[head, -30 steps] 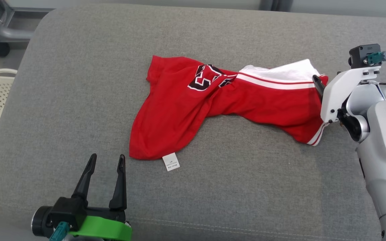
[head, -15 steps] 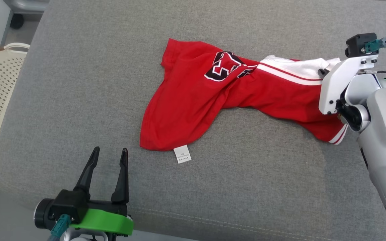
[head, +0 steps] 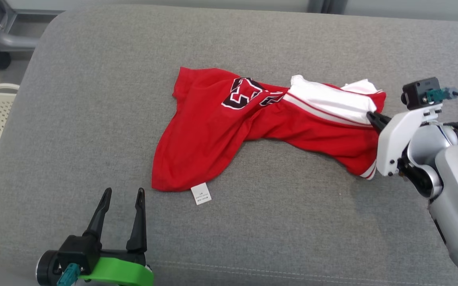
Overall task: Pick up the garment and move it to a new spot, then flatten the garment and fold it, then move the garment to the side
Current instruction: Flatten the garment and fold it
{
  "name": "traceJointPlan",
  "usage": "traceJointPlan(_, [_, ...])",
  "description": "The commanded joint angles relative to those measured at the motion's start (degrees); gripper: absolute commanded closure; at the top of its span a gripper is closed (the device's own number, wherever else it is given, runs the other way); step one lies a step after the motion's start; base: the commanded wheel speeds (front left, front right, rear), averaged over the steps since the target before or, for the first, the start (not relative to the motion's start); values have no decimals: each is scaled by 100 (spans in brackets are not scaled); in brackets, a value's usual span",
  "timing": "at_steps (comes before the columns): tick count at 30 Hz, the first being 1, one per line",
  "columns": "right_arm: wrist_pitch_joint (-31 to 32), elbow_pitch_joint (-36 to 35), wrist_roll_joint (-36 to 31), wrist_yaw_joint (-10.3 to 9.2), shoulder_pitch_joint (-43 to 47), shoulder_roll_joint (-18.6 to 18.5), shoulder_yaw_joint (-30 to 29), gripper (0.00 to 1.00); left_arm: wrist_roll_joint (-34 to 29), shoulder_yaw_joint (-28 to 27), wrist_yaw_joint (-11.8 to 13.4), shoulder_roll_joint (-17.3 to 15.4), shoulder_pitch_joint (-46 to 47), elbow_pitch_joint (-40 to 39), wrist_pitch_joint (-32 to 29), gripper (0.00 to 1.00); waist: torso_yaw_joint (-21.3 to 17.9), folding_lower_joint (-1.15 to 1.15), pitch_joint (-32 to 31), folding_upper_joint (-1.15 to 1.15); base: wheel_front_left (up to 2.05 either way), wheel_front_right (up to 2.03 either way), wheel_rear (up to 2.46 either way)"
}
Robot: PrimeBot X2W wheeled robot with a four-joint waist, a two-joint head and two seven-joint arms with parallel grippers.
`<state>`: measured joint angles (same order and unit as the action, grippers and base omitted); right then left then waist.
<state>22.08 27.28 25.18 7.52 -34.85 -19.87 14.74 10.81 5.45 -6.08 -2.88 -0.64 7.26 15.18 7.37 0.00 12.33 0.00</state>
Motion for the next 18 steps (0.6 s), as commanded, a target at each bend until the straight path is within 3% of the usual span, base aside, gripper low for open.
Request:
traceJointPlan(1, [56,-353,88,-7,401,-94,-47,100,15,-44,26,-6,-95,12,-3,0,-237,0,-247,0,0,0,0])
traceJointPlan(7, [286,-1269,39,-7,1403,-92,-359,100,15,-82,55,-6,-223,38,-3,0,-422,0,-437,0,0,0,0])
traceJointPlan(12, [523,-1936,-76,-6,2353,169,-650,100,24,-109,70,-6,-302,75,-3,0,-532,0,-568,0,0,0,0])
traceJointPlan(18, [590,-2080,-473,-5,3013,446,-811,100,-24,-105,42,-6,-309,120,-3,0,-594,0,-622,0,0,0,0])
